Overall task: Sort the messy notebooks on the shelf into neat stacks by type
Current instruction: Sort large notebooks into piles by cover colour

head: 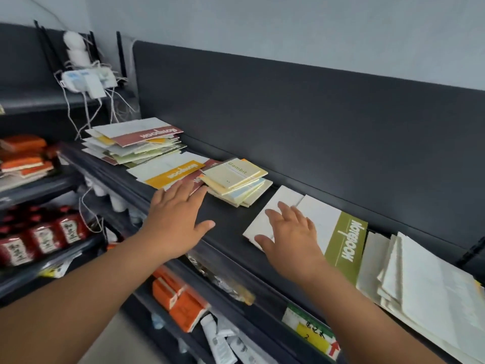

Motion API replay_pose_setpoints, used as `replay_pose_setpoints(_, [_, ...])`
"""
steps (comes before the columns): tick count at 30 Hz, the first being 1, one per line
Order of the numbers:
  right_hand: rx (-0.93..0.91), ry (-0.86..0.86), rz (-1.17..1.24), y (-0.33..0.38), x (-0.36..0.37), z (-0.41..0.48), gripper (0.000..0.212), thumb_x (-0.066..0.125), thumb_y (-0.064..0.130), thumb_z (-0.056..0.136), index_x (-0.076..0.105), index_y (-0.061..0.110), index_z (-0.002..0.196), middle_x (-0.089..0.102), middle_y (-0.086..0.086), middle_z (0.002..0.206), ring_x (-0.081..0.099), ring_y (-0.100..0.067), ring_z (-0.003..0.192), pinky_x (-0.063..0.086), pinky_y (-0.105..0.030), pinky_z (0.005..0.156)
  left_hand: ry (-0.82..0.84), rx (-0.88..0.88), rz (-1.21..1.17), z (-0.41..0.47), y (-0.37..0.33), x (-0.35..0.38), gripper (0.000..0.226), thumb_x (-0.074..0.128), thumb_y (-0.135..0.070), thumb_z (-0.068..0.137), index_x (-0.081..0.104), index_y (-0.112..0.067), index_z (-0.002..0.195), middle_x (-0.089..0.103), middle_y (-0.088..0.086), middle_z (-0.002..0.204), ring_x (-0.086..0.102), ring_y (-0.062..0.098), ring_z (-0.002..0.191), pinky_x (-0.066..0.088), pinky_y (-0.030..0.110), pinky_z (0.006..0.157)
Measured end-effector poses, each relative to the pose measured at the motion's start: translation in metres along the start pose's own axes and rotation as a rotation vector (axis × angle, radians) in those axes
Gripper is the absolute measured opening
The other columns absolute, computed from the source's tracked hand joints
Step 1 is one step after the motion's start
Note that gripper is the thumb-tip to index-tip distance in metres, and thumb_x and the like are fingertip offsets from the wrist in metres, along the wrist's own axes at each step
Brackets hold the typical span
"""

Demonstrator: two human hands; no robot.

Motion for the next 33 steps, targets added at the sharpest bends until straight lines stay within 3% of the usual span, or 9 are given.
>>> replay_pose_setpoints(8, [-0.024,-0.048,0.131,0.098,0.013,0.029,0.062,0.044,0.048,0.098,0.025,0.024,0.151,0.018,-0.001,0.161,0.015,-0.022,0.148,0.015,-0.04,0.119,0.007,-0.025,-0.021,0.001,0.107,-0.013,0.077,0.035,-0.063,0.093,0.006,-0.026,0.154,0.006,0.005,0.162,0.006,0.025,0.148,0.007,0.046,0.119])
replay_pose_setpoints(13, [0.002,-0.069,0.263,0.16,0.032,0.054,0.061,0.049,0.045,0.096,0.031,0.021,0.148,0.028,0.0,0.157,0.025,-0.021,0.144,0.027,-0.041,0.116,0.018,-0.014,-0.009,0.01,0.179,-0.015,0.076,0.035,-0.062,0.093,0.008,-0.025,0.153,0.01,0.005,0.161,0.009,0.024,0.147,0.01,0.044,0.119])
replay_pose_setpoints(18, [0.066,-0.02,0.335,0.208,0.051,0.071,0.058,0.05,0.044,0.096,0.034,0.019,0.146,0.032,-0.001,0.154,0.032,-0.023,0.139,0.033,-0.038,0.112,0.06,0.01,-0.033,0.029,0.232,-0.014,0.076,0.035,-0.062,0.093,0.009,-0.025,0.154,0.01,0.004,0.161,0.011,0.023,0.147,0.012,0.042,0.118])
replay_pose_setpoints(24, [0.127,0.013,0.301,0.226,0.057,0.106,0.06,0.05,0.047,0.095,0.035,0.017,0.145,0.035,-0.002,0.151,0.036,-0.024,0.136,0.036,-0.037,0.109,0.133,0.027,-0.11,0.062,0.254,-0.002,0.076,0.037,-0.061,0.093,0.012,-0.022,0.154,0.014,0.005,0.16,0.013,0.023,0.147,0.017,0.043,0.118])
replay_pose_setpoints(28, [0.138,0.037,0.286,0.224,0.068,0.136,0.061,0.048,0.047,0.096,0.034,0.017,0.147,0.035,-0.002,0.151,0.035,-0.024,0.137,0.035,-0.041,0.111,0.144,0.034,-0.145,0.091,0.254,0.01,0.073,0.039,-0.058,0.094,0.018,-0.019,0.152,0.031,0.005,0.154,0.027,0.022,0.142,0.027,0.039,0.114])
replay_pose_setpoints(33, [0.155,0.068,0.251,0.215,0.082,0.179,0.05,0.046,0.05,0.095,0.043,0.02,0.135,0.046,-0.002,0.137,0.044,-0.024,0.125,0.041,-0.042,0.104,0.201,0.011,-0.215,0.132,0.254,0.027,0.072,0.041,-0.055,0.095,0.02,-0.017,0.152,0.029,0.004,0.156,0.03,0.021,0.141,0.031,0.037,0.112])
Point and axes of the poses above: each hand's wrist, its own z-axis towards the middle knuckle, its own x-axis out of the palm, y = z × x, the point moved 1 cm from there along z, towards the middle knuckle
